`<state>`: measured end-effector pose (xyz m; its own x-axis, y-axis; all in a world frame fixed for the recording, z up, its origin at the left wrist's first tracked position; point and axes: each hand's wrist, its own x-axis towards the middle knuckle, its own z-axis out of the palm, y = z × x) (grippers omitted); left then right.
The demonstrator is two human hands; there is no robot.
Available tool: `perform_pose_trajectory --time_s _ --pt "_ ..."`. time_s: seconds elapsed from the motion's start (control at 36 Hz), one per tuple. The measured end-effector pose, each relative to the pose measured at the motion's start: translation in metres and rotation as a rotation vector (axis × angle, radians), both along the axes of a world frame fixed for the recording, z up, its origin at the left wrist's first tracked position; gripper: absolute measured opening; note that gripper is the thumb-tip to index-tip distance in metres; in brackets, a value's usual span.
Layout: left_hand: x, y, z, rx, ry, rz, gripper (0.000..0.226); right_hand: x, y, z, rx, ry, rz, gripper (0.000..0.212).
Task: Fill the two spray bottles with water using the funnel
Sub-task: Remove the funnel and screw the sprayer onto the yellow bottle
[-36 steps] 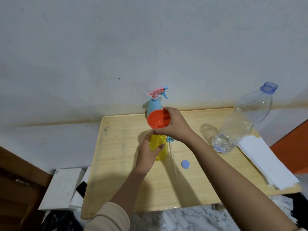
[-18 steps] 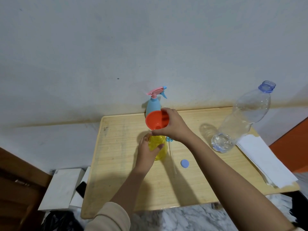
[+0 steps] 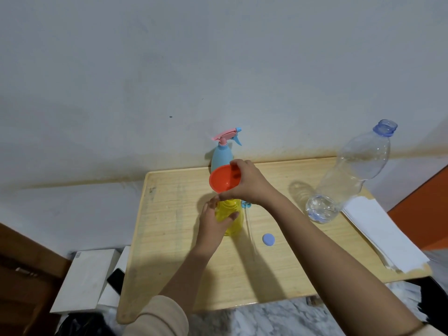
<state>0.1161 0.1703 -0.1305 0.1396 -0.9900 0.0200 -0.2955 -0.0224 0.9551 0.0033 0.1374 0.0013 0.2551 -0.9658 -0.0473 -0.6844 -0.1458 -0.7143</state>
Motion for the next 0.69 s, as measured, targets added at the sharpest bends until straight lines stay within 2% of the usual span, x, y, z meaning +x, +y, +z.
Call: perform_pose_trajectory --time_s 0.14,0.44,0.58,0.69 --pt "0.002 0.0 -0.003 0.003 0.043 -0.015 0.057 -0.001 -0.002 -0.003 0.031 -0.015 -0.026 0.093" --pt "-0.003 -0.003 -0.021 -0.066 0.042 0.055 0.057 -0.039 -0.027 0.017 0.146 -0.335 -0.169 0.078" --pt "-0.005 -0.002 -0.025 -0.085 0.076 0.097 0.057 -0.082 -0.044 -0.019 0.151 -0.36 -0.354 0.084" --pt "-0.011 -0.003 -0.025 -0.115 -0.019 0.113 0.056 -0.108 -0.044 -0.07 0.285 -0.247 -0.386 0.089"
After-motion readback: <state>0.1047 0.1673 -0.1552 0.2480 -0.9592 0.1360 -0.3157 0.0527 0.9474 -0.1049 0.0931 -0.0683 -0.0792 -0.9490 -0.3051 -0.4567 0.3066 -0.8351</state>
